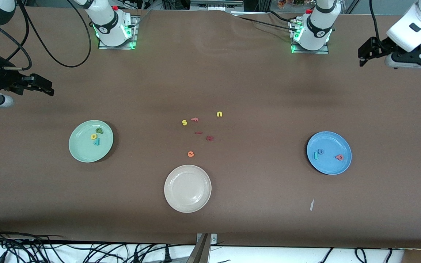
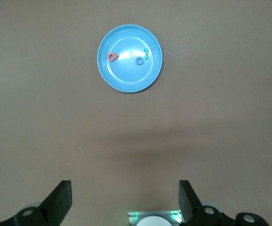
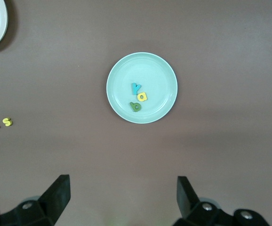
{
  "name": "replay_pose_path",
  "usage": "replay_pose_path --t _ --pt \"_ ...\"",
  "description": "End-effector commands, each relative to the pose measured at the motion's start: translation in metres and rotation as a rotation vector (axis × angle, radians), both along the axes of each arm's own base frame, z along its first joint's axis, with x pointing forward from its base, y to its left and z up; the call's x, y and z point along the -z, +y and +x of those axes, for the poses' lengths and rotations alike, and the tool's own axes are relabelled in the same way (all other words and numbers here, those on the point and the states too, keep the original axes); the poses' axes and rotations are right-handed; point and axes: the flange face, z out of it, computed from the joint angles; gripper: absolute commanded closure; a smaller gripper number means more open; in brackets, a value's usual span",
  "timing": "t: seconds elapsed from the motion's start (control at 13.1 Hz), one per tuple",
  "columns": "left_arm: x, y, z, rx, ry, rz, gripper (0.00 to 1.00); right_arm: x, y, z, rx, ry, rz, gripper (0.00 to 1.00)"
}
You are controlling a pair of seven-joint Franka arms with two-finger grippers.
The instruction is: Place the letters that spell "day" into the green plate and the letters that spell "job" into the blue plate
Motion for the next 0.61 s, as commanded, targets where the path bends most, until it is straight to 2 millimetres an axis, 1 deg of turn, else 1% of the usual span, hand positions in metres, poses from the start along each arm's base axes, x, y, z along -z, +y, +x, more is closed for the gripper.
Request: replay_pose_path --t 0.0,0.08,0.15,0.23,0.38,0.46,0.54 --pt "-0.029 0.028 0.006 -0.066 -0.007 0.006 0.0 -0.002 -0.001 -0.004 -0.011 0.004 -0.012 0.0" --pt "-0.029 0.031 0.012 -0.075 -0.007 0.002 0.0 -0.002 -0.001 -0.004 -0.011 0.004 -0.012 0.0" --pt "-0.031 0.035 0.014 -0.085 -0.012 0.0 0.0 -0.002 -0.001 -0.004 -0.011 0.004 -0.012 0.0" --pt "-0.028 0.041 0.016 -0.097 -0.006 -0.006 0.0 -0.002 -0.001 -0.004 -0.011 0.004 -0.012 0.0" --pt "-0.03 0.056 0.021 -0.13 -0.008 -0.054 0.0 -0.002 -0.001 -0.004 -0.011 0.004 -0.012 0.0" --pt "-0.026 0.071 0.025 -0.16 0.0 -0.079 0.0 -0.002 -0.001 -0.004 -0.011 0.004 -0.012 0.0" --pt "-0.025 0.073 0.025 -0.165 0.002 -0.086 0.0 -0.002 -0.001 -0.004 -0.011 0.004 -0.012 0.0"
